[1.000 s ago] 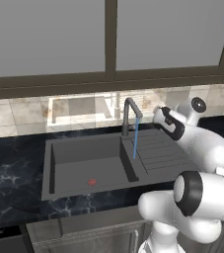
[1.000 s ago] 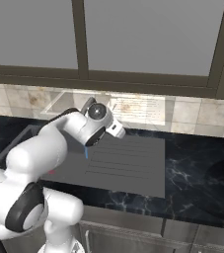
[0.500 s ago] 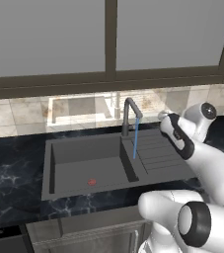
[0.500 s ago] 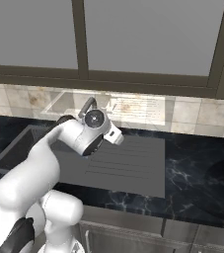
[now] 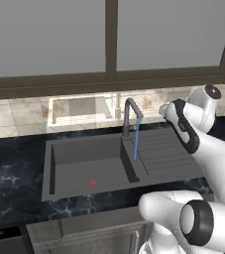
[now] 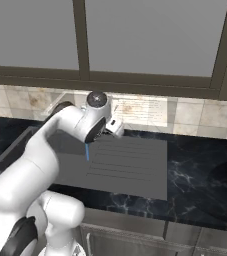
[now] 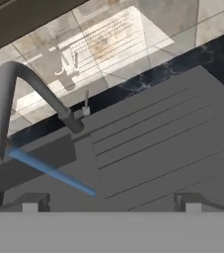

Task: Soak the sponge with water for a few seconds and then drop it inside the sink.

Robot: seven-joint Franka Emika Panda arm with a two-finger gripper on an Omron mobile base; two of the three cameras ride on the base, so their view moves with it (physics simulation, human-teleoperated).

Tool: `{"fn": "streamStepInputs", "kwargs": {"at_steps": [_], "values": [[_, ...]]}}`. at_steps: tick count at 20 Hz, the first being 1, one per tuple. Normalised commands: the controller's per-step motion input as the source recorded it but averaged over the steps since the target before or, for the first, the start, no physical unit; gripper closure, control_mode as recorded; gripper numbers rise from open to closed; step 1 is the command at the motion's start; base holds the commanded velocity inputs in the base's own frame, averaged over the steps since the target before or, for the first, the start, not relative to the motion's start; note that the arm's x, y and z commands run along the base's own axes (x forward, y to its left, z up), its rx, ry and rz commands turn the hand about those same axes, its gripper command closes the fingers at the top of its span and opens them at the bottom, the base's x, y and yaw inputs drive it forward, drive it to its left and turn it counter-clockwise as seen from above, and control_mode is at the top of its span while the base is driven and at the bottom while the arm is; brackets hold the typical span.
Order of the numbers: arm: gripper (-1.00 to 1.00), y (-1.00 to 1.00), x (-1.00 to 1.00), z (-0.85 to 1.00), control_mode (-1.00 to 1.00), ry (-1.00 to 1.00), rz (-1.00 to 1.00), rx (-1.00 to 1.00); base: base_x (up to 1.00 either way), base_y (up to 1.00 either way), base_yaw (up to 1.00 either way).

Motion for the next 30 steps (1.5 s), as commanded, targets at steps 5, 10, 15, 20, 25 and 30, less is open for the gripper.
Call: {"fn": "streamStepInputs", "kwargs": {"at_steps": [5, 10, 15, 20, 25, 30], "values": [[-1.0, 0.0, -0.04, 0.57, -1.0, 0.29, 0.1, 0.0, 0.0, 0.0, 0.0], [-1.0, 0.0, -0.14, 0.29, -1.0, 0.24, 0.06, 0.0, 0.0, 0.0, 0.0], [-1.0, 0.12, -0.19, 0.0, -1.0, 0.05, 0.06, 0.0, 0.0, 0.0, 0.0], [-1.0, 0.27, -0.05, -0.15, -1.0, 0.0, 0.07, 0.0, 0.0, 0.0, 0.0], [-1.0, 0.36, 0.0, -0.1, -1.0, -0.01, 0.09, 0.0, 0.0, 0.0, 0.0], [-1.0, 0.47, 0.0, 0.0, -1.0, 0.0, 0.07, 0.0, 0.0, 0.0, 0.0]]}}
